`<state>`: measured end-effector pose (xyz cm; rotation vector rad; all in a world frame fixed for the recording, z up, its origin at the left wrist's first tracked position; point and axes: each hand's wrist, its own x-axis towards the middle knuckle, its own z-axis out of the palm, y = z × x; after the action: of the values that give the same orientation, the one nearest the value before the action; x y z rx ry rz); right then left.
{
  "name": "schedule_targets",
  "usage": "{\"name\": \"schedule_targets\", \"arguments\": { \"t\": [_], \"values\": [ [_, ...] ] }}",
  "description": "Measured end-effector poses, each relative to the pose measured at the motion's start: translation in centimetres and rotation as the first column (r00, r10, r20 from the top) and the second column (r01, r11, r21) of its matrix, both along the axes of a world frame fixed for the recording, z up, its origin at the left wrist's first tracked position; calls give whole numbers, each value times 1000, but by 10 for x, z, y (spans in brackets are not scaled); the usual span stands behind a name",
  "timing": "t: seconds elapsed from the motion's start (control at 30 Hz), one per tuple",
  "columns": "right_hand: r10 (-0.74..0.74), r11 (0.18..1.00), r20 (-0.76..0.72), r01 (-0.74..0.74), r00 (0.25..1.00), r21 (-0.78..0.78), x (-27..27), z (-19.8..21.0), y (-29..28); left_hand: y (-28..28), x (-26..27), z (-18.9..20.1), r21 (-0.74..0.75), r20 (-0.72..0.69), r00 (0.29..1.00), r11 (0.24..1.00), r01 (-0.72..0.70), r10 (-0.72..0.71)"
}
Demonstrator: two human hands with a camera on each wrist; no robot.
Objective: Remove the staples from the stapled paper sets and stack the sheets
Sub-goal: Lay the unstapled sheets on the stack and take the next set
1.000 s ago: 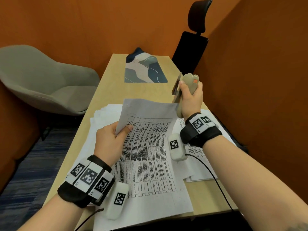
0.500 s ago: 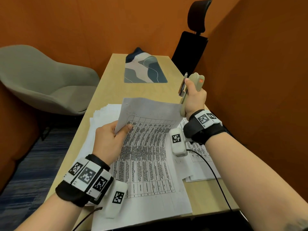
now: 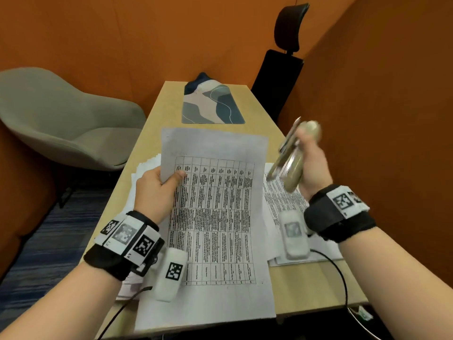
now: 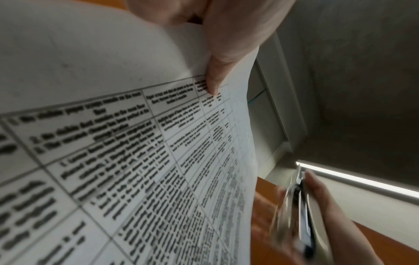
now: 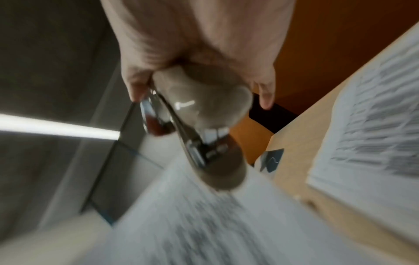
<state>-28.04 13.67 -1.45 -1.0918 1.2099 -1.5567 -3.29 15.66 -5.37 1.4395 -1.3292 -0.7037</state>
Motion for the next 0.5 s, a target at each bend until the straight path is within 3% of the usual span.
{"name": "schedule_targets", "arguments": {
  "t": [0.07,0.13,0.17,0.3,0.4,0.5],
  "values": [
    [239,954,-267,-176,934,241,2,-18,7,-6,-4,5,14,-34,999,1000,2,-2],
    [413,877,-368,-255,833,407,4,-36,8,-16,-10,10,27,-66,998,1000,10,-8],
    [444,854,-366,-263,818,449,5,-41,8,-22,-13,12,29,-89,996,999,14,-11],
    [305,886,-283,-162,909,435,-12,-34,-9,-51,-35,19,84,-117,993,996,5,5],
    [131,905,-302,10,944,426,-45,-16,-27,-65,-65,15,193,-69,989,971,140,-129],
    [40,872,-318,122,947,474,-85,-12,-45,-71,-104,2,333,74,953,908,255,-295]
  ]
}}
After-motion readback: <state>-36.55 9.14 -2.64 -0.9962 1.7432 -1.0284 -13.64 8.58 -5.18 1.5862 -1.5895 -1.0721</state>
